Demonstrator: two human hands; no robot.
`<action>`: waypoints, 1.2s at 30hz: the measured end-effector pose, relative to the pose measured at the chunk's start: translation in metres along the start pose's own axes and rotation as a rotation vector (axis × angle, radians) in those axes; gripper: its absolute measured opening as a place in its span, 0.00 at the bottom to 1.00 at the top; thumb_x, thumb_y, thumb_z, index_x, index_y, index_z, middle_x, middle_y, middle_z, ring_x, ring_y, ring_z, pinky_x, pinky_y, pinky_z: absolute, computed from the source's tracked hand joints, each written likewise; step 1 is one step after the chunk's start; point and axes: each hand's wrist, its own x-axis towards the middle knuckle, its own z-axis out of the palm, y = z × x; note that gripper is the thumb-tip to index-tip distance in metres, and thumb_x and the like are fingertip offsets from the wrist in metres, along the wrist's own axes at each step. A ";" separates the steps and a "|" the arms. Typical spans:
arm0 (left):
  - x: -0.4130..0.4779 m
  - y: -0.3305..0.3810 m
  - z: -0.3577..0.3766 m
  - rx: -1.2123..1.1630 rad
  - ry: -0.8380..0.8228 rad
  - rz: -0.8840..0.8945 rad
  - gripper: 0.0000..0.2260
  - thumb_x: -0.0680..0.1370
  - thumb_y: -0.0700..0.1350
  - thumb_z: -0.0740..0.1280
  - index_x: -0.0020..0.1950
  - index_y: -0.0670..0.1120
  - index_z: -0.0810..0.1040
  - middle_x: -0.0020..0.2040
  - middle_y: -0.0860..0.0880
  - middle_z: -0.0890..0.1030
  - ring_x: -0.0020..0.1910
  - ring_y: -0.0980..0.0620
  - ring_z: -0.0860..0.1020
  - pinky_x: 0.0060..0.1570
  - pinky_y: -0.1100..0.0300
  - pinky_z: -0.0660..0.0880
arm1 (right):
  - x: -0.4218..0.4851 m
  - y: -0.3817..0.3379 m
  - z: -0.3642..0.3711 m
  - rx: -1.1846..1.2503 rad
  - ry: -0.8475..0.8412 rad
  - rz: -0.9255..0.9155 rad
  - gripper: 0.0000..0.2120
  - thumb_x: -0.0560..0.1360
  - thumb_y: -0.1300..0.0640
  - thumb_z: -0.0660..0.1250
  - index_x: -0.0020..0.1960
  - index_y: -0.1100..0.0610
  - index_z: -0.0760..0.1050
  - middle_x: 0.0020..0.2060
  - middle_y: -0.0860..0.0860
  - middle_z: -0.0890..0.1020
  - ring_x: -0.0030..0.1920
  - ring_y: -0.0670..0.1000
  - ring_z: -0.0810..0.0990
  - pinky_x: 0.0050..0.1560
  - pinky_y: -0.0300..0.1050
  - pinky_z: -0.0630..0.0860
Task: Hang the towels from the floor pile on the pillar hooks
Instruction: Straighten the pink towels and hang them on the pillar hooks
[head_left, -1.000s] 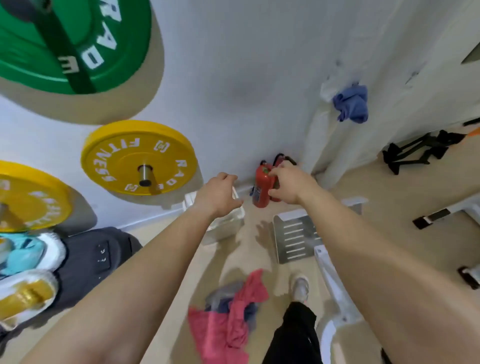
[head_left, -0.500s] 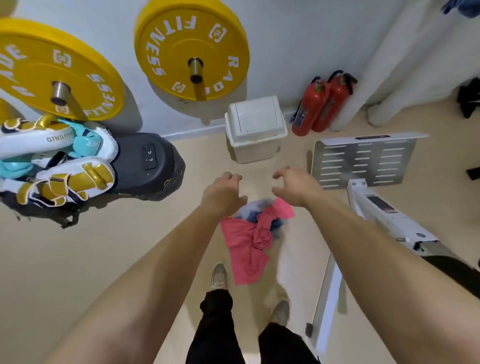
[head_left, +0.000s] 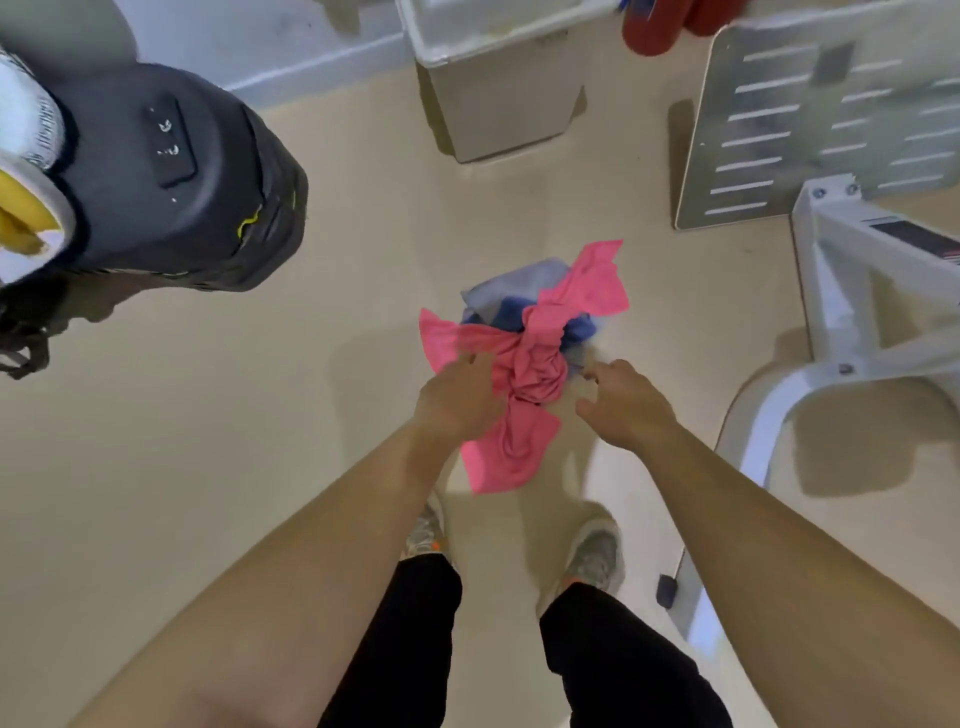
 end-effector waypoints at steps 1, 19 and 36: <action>0.019 -0.008 0.020 0.025 -0.006 0.010 0.25 0.82 0.50 0.63 0.76 0.43 0.63 0.71 0.42 0.71 0.65 0.40 0.74 0.59 0.47 0.74 | 0.021 0.009 0.020 0.020 -0.004 0.014 0.21 0.80 0.48 0.60 0.69 0.55 0.71 0.66 0.58 0.71 0.65 0.62 0.72 0.60 0.52 0.71; 0.308 -0.050 0.225 -0.311 0.243 0.033 0.16 0.79 0.47 0.65 0.65 0.44 0.75 0.57 0.44 0.82 0.54 0.44 0.80 0.53 0.51 0.75 | 0.355 0.097 0.170 -0.049 0.459 -0.203 0.28 0.75 0.55 0.67 0.74 0.56 0.67 0.64 0.59 0.76 0.59 0.65 0.74 0.52 0.57 0.73; 0.011 0.030 -0.030 -0.518 0.031 0.167 0.02 0.76 0.42 0.72 0.45 0.47 0.80 0.34 0.54 0.77 0.32 0.61 0.73 0.36 0.70 0.69 | 0.013 0.000 -0.010 0.109 0.171 -0.193 0.08 0.67 0.50 0.69 0.37 0.52 0.72 0.34 0.48 0.76 0.38 0.56 0.75 0.36 0.48 0.71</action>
